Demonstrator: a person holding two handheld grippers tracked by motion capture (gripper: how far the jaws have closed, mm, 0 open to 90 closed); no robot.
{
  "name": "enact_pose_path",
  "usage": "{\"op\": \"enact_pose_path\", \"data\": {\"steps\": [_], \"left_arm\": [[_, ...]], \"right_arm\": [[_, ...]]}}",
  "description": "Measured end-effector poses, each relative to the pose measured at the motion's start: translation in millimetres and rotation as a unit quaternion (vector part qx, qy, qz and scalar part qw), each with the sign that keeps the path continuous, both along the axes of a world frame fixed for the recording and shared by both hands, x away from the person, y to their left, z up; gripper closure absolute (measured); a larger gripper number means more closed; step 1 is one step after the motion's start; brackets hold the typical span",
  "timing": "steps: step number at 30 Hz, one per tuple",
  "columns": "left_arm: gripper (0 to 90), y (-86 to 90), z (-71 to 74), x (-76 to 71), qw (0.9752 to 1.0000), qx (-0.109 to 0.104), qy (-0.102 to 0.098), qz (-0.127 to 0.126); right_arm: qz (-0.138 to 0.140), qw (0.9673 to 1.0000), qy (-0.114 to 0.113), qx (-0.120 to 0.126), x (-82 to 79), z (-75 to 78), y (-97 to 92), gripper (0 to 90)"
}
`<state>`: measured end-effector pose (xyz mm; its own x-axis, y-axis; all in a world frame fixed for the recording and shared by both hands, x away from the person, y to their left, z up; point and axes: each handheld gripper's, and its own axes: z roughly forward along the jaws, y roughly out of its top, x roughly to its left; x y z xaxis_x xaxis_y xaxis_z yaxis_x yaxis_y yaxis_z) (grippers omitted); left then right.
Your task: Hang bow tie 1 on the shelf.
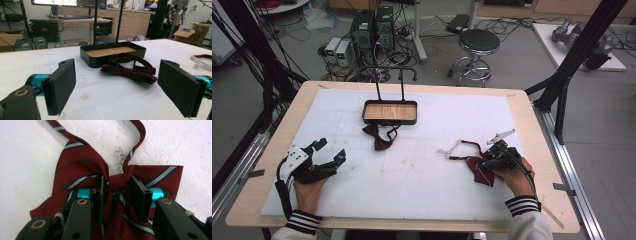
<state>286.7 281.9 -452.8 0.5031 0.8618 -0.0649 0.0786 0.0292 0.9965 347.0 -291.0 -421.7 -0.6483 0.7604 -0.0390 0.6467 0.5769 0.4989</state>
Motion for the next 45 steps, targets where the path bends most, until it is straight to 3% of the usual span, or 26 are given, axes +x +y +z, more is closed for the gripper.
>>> {"op": "enact_pose_path", "data": {"steps": [18, 21, 27, 29, 31, 32, 35, 36, 41, 45], "left_arm": [[15.7, 0.1, 0.0, 0.0, 1.0000, 0.001, 0.000, 0.001], [15.7, 0.1, 0.0, 0.0, 1.0000, 0.001, 0.000, 0.001], [15.7, 0.1, 0.0, 0.0, 1.0000, 0.001, 0.000, 0.001], [15.7, 0.1, 0.0, -0.1, 1.0000, 0.001, 0.001, 0.001], [15.7, 0.2, 0.0, 0.0, 1.0000, 0.001, 0.000, 0.001], [15.7, 0.0, 0.0, 0.0, 1.0000, 0.000, 0.000, 0.001], [15.7, 0.0, 0.0, 0.1, 1.0000, 0.000, 0.000, 0.001], [15.7, 0.0, 0.0, 0.1, 1.0000, 0.000, 0.000, 0.001], [15.7, 0.0, 0.0, 0.1, 1.0000, 0.000, 0.000, 0.001], [15.8, 0.1, 0.0, 0.1, 1.0000, 0.000, 0.001, 0.001]], "right_arm": [[-0.011, 0.9998, -0.016, 0.007, -5.9, 2.0, 1.0, 67.0], [-0.009, 0.9987, -0.043, 0.025, -9.5, 8.2, 2.1, 67.0], [-0.008, 0.9970, -0.064, 0.042, -13.2, 13.7, 1.9, 67.0], [-0.008, 0.9948, -0.084, 0.057, -16.1, 18.1, 1.8, 67.0], [-0.008, 0.9940, -0.090, 0.061, -16.6, 19.3, 1.7, 67.0], [-0.009, 0.9914, -0.106, 0.076, -18.3, 23.1, 1.7, 67.0], [-0.011, 0.9888, -0.119, 0.089, -19.6, 26.2, 2.2, 67.0], [-0.011, 0.9856, -0.135, 0.101, -20.9, 29.0, 2.7, 67.0], [0.000, 0.9754, -0.173, 0.137, -24.4, 35.8, 6.0, 67.0], [0.007, 0.9654, -0.206, 0.160, -26.9, 41.0, 10.1, 67.0]]}}
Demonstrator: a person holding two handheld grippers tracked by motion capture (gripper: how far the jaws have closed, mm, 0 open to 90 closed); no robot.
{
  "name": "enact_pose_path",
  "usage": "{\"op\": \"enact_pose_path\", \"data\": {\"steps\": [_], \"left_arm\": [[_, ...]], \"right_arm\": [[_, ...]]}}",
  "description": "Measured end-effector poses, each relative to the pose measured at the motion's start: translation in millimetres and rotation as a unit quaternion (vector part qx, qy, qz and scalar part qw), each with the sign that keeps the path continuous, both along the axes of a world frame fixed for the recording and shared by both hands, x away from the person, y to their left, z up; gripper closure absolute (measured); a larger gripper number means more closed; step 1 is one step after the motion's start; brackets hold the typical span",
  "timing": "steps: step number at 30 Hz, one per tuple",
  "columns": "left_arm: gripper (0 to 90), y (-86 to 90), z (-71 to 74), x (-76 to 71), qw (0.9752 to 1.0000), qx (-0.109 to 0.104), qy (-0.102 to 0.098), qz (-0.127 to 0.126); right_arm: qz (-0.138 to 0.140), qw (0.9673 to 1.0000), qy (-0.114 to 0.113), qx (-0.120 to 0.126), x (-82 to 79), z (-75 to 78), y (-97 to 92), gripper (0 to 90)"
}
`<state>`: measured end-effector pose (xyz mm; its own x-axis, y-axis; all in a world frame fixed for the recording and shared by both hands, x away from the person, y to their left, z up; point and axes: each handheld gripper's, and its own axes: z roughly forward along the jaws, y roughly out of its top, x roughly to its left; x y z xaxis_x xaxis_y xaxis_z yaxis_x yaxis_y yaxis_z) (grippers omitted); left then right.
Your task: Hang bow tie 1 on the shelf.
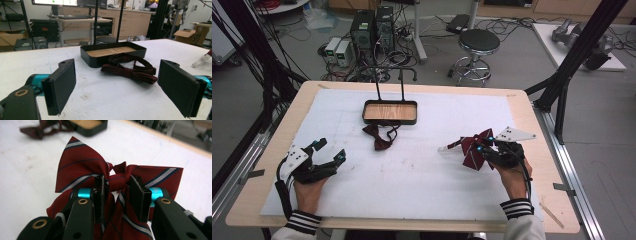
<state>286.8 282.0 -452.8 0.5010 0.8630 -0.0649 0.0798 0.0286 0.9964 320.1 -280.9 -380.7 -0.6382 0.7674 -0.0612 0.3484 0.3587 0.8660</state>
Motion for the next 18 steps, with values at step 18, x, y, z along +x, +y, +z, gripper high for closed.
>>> {"op": "enact_pose_path", "data": {"steps": [18], "left_arm": [[15.7, 0.1, 0.0, 0.1, 1.0000, -0.001, 0.001, 0.000]], "right_arm": [[0.013, 0.9965, -0.054, 0.062, 3.6, 15.3, 18.2, 67.0]]}}
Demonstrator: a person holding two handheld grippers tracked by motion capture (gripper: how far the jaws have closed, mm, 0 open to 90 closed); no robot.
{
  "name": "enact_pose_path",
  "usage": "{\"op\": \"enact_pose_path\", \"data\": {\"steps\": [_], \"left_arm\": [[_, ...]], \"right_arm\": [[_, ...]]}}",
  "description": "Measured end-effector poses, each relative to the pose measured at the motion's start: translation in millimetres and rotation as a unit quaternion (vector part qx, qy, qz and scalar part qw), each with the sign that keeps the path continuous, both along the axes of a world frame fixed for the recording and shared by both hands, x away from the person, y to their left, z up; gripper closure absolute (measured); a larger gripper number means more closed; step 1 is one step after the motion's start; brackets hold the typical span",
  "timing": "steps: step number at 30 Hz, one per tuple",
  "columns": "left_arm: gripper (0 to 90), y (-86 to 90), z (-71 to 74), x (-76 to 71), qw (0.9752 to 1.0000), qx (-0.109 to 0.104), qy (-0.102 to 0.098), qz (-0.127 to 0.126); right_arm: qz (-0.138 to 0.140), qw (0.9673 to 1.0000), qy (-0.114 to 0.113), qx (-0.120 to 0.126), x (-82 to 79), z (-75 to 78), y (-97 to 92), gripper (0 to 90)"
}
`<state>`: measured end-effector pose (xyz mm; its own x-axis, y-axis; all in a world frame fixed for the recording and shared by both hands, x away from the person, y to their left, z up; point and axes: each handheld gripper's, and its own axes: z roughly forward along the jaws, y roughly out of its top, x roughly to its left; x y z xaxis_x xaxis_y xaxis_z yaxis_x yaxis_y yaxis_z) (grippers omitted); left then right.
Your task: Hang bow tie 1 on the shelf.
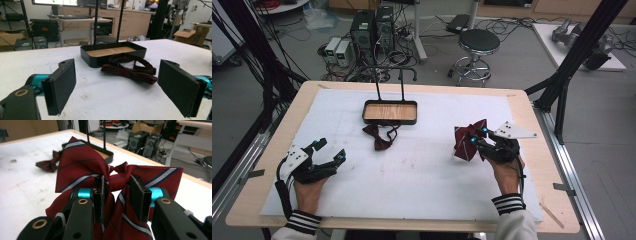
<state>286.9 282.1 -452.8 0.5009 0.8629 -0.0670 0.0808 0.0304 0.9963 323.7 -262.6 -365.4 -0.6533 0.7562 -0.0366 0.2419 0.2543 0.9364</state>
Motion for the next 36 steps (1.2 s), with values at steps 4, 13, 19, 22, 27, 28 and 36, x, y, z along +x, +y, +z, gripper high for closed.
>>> {"op": "enact_pose_path", "data": {"steps": [4, 13, 19, 22, 27, 28, 36], "left_arm": [[15.7, 0.0, 0.0, 0.0, 1.0000, 0.000, 0.000, 0.000], [15.7, -0.1, 0.0, 0.1, 1.0000, 0.000, 0.001, 0.000], [15.7, -0.1, 0.0, 0.2, 1.0000, -0.001, 0.000, 0.000], [15.7, -0.2, 0.1, 0.2, 1.0000, 0.000, 0.000, 0.000], [15.7, -0.3, 0.1, 0.2, 1.0000, 0.001, 0.001, 0.001], [15.7, -0.3, 0.1, 0.1, 1.0000, 0.001, 0.001, 0.001], [15.8, -0.4, 0.1, 0.1, 1.0000, 0.002, 0.001, 0.001]], "right_arm": [[0.010, 0.9999, -0.009, 0.008, 4.4, 7.2, 8.7, 67.0], [0.026, 0.9991, -0.028, 0.020, 15.9, 21.3, 30.0, 67.0], [0.037, 0.9985, -0.032, 0.025, 27.1, 28.2, 45.4, 66.9], [0.039, 0.9982, -0.033, 0.029, 31.0, 30.5, 51.0, 66.9], [0.040, 0.9982, -0.032, 0.031, 36.6, 30.9, 57.2, 66.9], [0.035, 0.9983, -0.033, 0.034, 39.1, 31.1, 60.4, 67.0], [0.038, 0.9977, -0.037, 0.043, 49.8, 37.9, 73.2, 66.9]]}}
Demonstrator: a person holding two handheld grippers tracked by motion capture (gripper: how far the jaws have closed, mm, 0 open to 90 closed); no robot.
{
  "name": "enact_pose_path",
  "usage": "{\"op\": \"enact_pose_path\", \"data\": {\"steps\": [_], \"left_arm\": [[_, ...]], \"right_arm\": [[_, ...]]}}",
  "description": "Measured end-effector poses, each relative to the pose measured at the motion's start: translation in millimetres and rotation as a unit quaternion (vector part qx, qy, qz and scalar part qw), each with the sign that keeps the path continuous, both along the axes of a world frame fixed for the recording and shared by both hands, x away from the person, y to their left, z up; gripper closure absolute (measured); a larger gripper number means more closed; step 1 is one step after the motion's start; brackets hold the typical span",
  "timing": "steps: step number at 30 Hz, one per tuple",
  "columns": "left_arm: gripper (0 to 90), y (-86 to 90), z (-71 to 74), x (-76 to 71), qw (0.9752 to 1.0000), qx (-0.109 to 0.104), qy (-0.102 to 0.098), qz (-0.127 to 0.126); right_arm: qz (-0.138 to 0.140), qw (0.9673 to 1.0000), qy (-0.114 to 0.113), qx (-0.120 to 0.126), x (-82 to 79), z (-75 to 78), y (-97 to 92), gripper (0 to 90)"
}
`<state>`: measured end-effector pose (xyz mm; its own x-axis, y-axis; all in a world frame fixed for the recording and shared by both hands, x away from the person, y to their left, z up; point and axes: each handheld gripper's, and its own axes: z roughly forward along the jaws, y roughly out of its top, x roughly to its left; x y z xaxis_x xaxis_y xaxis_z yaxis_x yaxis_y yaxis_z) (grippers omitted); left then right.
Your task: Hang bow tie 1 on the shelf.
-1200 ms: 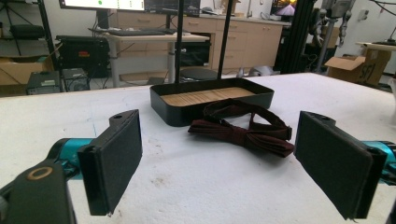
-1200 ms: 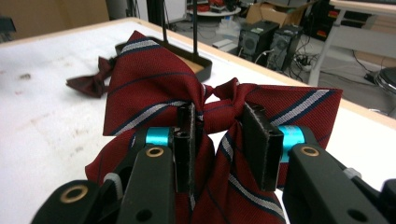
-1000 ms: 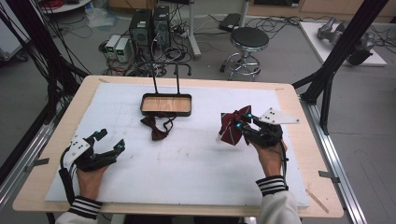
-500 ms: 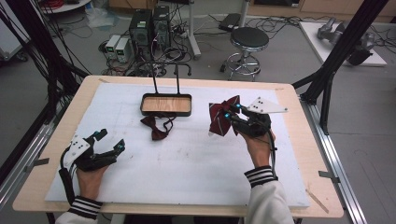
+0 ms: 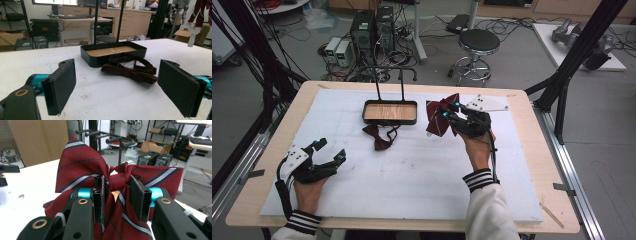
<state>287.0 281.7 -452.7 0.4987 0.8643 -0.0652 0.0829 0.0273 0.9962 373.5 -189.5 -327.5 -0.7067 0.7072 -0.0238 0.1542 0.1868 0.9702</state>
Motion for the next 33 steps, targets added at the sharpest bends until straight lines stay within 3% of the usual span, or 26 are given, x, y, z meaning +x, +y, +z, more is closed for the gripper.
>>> {"op": "enact_pose_path", "data": {"steps": [14, 33], "left_arm": [[15.8, 0.0, 0.1, 0.1, 1.0000, 0.000, 0.001, 0.001], [15.8, 0.1, 0.0, 0.4, 1.0000, -0.001, 0.002, 0.002]], "right_arm": [[0.016, 0.9998, -0.010, 0.007, 26.2, 14.0, 25.5, 66.9], [0.019, 0.9998, -0.002, 0.006, 58.6, 29.0, 43.8, 66.9]]}}
